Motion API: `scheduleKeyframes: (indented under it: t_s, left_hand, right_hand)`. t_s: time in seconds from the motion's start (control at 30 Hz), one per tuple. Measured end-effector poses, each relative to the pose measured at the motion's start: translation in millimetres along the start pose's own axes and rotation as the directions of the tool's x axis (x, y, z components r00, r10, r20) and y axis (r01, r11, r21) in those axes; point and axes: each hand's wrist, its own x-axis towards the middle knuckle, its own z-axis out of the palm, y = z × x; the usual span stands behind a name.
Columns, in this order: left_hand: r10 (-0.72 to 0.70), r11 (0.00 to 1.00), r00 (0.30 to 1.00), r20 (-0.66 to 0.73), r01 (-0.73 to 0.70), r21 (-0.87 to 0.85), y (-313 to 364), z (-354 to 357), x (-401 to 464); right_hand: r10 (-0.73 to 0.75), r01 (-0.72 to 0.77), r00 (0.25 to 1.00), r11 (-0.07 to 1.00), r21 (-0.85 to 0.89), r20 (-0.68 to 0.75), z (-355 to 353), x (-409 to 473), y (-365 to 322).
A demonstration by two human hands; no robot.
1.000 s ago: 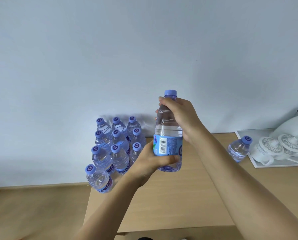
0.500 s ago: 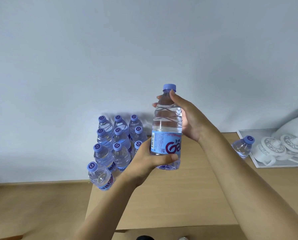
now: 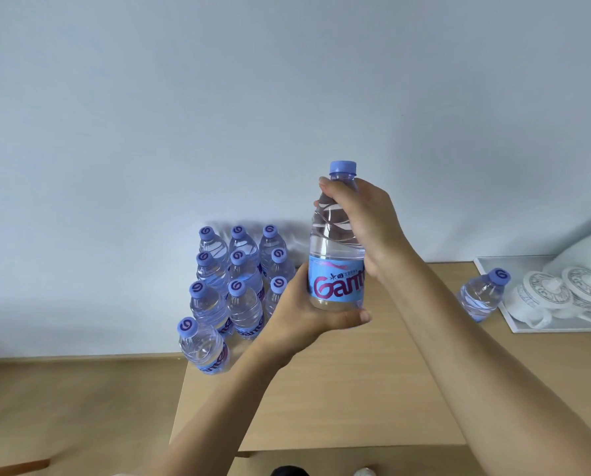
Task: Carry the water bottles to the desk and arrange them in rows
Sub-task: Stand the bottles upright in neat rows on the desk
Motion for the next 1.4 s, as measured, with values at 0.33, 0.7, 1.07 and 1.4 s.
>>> scheduleKeyframes:
  t_s: [0.33, 0.7, 1.07, 1.4]
  left_hand:
    - [0.03, 0.999, 0.999, -0.04, -0.031, -0.027, 3, -9, -4]
    - [-0.024, 0.994, 0.998, 0.053, 0.029, -0.107, 3, -10, -11]
    - [-0.044, 0.995, 0.998, -0.036, 0.04, -0.09, -12, -25, -25]
    - [-0.076, 0.997, 0.988, -0.132, 0.072, -0.038, -50, -60, -46]
  right_hand:
    - [0.033, -0.034, 0.96, 0.999, 0.0, 0.277, -12, 2, -7]
    - [0.029, -0.042, 0.978, 0.997, 0.058, 0.205, 1, 0, 8]
    - [0.029, -0.024, 0.973, 0.999, -0.022, 0.228, 17, -7, 21]
    - [0.23, -0.171, 0.879, 0.97, -0.174, 0.418, 34, -17, 44]
